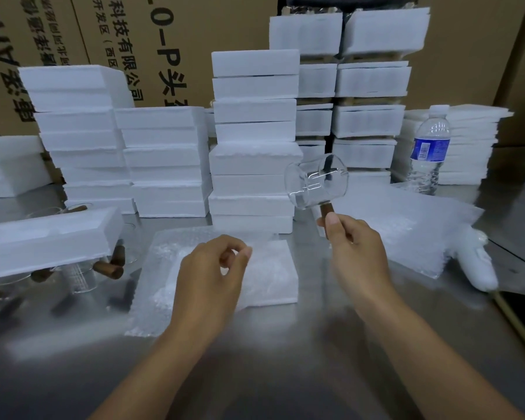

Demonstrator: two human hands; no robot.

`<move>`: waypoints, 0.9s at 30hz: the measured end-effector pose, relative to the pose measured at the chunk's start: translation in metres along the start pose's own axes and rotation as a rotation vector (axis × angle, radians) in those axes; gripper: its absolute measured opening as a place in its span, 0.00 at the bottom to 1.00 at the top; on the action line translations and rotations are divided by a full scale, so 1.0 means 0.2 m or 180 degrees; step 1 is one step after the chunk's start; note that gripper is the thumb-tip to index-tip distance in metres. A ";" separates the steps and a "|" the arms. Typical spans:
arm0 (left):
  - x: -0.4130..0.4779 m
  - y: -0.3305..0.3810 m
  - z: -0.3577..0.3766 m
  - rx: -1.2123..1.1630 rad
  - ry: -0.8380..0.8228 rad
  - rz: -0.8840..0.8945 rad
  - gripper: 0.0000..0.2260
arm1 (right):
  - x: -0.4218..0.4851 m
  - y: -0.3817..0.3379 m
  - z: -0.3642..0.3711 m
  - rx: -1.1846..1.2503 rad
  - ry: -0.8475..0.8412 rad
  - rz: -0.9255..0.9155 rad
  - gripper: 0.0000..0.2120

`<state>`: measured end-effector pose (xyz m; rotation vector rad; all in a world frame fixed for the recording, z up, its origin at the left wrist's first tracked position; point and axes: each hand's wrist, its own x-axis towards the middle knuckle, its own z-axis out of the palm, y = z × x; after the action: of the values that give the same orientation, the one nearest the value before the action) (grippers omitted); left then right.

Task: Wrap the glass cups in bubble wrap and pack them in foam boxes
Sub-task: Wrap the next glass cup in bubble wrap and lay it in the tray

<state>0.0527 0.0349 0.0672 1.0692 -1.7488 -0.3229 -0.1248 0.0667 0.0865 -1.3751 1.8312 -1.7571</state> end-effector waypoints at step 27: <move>-0.05 0.07 0.02 -0.0105 -0.0144 0.1773 0.09 | -0.03 -0.02 -0.01 -0.0806 -0.1582 -0.0033 0.14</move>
<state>0.0434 0.0493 0.0684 0.5179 -1.9898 -0.0260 -0.1208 0.0737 0.0877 -1.7239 1.7941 -1.0722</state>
